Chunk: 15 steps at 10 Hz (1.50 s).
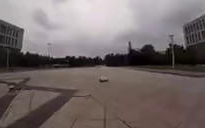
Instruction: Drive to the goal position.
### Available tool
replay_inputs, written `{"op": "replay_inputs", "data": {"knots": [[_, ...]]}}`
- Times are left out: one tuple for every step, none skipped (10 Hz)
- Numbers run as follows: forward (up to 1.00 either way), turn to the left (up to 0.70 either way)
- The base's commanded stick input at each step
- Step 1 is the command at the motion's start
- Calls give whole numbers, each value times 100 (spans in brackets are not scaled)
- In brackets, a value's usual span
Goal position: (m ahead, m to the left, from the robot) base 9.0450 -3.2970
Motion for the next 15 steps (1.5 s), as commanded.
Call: {"op": "replay_inputs", "data": {"knots": [[100,0],[100,0],[100,0],[100,0],[100,0],[100,0],[100,0],[100,0],[100,0],[100,15],[100,27],[100,12],[100,0],[100,0],[100,0]]}}
